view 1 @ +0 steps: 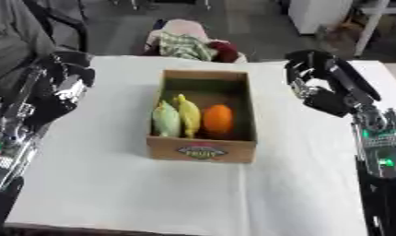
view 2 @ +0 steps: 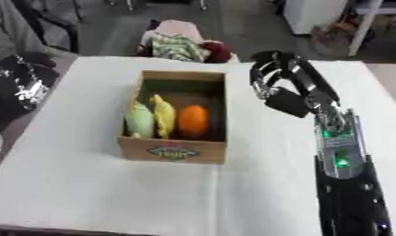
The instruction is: Pick up objects on the table and place them in the box.
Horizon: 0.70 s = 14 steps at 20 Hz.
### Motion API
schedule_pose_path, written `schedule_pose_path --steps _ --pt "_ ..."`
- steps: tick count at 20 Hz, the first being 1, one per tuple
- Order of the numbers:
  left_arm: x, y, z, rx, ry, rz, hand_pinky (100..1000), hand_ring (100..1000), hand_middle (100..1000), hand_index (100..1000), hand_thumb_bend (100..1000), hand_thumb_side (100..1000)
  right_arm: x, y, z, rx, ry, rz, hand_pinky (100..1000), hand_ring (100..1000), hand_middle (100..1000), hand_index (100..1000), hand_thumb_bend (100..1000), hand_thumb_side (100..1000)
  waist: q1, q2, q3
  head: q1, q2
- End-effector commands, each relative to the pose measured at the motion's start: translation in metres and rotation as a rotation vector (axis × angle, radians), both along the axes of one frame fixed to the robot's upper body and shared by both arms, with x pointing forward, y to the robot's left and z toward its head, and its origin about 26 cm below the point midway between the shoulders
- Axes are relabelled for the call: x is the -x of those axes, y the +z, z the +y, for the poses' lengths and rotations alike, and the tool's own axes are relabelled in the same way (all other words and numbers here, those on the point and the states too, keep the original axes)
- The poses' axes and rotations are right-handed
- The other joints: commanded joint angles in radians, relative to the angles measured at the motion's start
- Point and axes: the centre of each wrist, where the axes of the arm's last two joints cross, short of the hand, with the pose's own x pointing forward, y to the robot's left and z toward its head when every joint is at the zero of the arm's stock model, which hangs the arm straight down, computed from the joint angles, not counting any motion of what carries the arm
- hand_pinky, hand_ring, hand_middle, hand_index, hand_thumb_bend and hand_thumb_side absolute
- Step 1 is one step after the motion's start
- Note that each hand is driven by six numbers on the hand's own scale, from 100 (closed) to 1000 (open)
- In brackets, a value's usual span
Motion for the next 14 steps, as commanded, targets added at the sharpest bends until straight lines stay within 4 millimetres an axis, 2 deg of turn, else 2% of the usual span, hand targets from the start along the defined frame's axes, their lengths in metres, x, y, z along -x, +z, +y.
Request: schedule_pose_path --steps 1,6,14 --pt "0.007 0.008 -0.001 -0.007 0.020 -0.032 869 637 627 744 314 374 0.002 0.014 -0.015 -0.053 -0.027 -0.015 503 626 632 809 100 545 0.001 -0.012 0.003 -0.005 0.026" --pt "0.013 -0.002 -0.005 0.019 0.031 -0.004 867 625 617 741 315 391 0.008 0.012 -0.027 -0.137 -0.054 0.028 494 615 616 808 100 498 0.002 -0.008 0.011 -0.015 0.031" --pt "0.016 -0.010 -0.007 0.075 0.056 0.012 859 612 604 734 298 390 0.015 0.015 -0.034 -0.186 -0.077 0.041 487 608 606 808 100 453 0.004 -0.003 0.014 -0.027 0.031"
